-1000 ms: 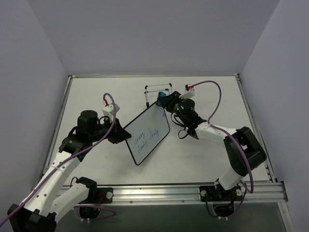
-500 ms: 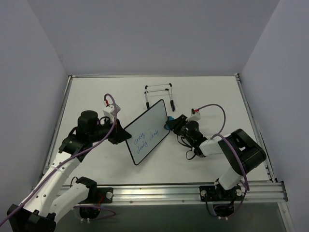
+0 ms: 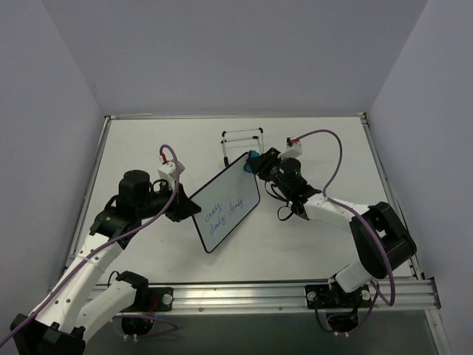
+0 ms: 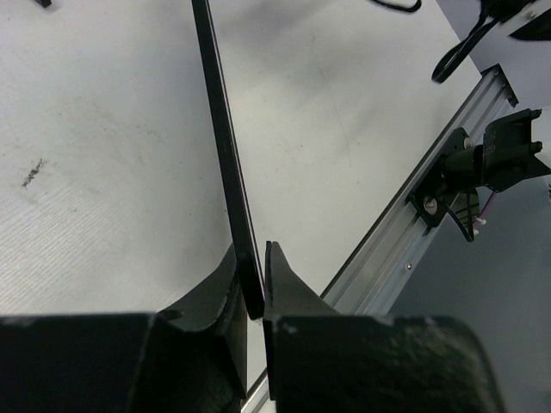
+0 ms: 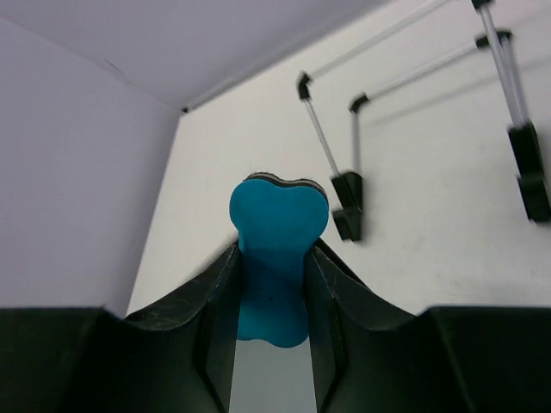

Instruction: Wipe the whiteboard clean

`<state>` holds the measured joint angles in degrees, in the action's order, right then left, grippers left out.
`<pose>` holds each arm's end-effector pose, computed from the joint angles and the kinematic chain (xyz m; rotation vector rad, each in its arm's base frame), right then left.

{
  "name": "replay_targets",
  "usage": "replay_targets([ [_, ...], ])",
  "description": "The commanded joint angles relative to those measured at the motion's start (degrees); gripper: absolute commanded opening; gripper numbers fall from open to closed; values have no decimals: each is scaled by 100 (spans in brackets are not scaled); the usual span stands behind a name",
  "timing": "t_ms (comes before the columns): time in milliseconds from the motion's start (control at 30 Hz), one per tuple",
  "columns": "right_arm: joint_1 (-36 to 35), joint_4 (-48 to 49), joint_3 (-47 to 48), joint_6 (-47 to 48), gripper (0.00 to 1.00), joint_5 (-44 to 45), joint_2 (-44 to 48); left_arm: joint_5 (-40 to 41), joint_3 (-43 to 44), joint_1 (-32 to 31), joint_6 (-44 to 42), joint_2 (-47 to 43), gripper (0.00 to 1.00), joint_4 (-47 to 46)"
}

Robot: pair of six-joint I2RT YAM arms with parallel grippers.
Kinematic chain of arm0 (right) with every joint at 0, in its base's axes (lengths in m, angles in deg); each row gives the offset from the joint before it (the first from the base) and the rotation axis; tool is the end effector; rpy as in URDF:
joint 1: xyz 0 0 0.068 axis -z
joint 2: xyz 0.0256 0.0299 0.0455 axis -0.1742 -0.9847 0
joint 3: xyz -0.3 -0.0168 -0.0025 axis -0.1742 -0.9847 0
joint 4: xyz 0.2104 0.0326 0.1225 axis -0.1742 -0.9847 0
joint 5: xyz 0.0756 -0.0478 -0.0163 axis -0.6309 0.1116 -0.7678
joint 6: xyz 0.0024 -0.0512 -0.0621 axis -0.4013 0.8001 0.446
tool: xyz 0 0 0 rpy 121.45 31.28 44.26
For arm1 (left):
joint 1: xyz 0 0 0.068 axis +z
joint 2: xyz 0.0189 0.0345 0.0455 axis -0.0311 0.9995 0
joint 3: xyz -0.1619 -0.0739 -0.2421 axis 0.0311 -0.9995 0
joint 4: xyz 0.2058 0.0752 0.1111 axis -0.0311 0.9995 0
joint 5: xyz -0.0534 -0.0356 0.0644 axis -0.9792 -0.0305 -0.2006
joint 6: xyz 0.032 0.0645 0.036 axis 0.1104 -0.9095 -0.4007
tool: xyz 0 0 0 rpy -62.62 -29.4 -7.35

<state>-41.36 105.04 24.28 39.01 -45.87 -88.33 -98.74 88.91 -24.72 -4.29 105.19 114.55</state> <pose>0.2998 0.1824 0.2811 0.2176 1.6383 1.0586 0.1470 -0.1033 0.3189 0.5030 2.0872 -0.9971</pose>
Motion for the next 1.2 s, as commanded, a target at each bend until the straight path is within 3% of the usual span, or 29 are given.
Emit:
replay_targets([
  [0, -75, -373, 668, 348, 0, -28, 223, -1308, 78, -255, -17, -151, 2, -332],
  [133, -5, -286, 713, 295, 0, -45, -128, -1273, 78, -264, -17, -177, 2, -315],
  [300, -5, 486, -182, 5, 0, -80, -384, -1203, 87, -264, -17, -186, 2, -306],
  [600, -31, 1155, -1694, -215, 0, 183, -129, -1141, 96, -255, -17, -124, 2, -306],
  [933, -84, 1218, -2346, -215, 0, 122, 169, -1089, 96, -255, -26, -160, 2, -297],
  [1167, -1170, 841, -1970, 417, 0, 402, 925, -1080, 87, -255, -26, -142, 2, -323],
])
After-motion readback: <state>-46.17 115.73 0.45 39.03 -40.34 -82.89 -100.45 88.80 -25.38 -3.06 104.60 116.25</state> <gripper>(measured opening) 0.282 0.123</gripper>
